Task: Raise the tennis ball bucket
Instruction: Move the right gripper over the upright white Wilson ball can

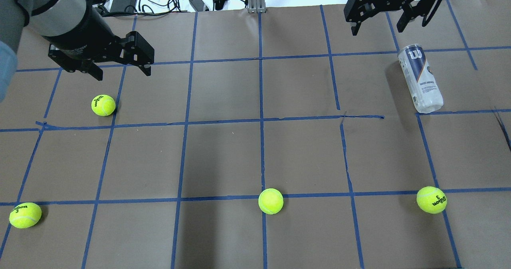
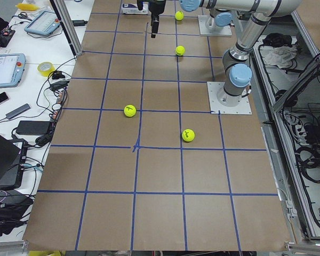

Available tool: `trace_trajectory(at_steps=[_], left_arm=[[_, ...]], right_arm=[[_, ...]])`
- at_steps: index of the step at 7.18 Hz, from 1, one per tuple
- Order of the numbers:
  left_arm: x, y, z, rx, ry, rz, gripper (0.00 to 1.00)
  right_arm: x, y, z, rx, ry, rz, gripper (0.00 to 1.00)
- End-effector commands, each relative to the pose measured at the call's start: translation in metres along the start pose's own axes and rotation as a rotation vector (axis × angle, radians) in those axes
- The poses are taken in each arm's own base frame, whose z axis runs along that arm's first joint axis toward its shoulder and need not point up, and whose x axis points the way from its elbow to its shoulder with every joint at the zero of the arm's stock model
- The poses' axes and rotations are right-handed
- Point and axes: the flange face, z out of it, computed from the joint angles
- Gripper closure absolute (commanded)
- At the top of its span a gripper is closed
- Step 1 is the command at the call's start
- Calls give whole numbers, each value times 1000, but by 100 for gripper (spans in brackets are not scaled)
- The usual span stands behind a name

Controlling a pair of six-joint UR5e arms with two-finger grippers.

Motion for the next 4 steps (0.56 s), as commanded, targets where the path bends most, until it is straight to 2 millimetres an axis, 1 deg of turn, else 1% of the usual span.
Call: trace_trajectory(at_steps=[1,2,3,4], left_arm=[[0,0,-1,1,0,-1,0],[0,0,-1,1,0,0,0],[0,0,-1,1,0,0,0],[0,0,0,0,-1,-1,0]], right_arm=[[80,-66,72,-29,-62,115,0],[112,-94,104,-50,-52,111,0],[158,-116,117,-53,-7,44,0],[208,-133,149,-84,-6,19,0]])
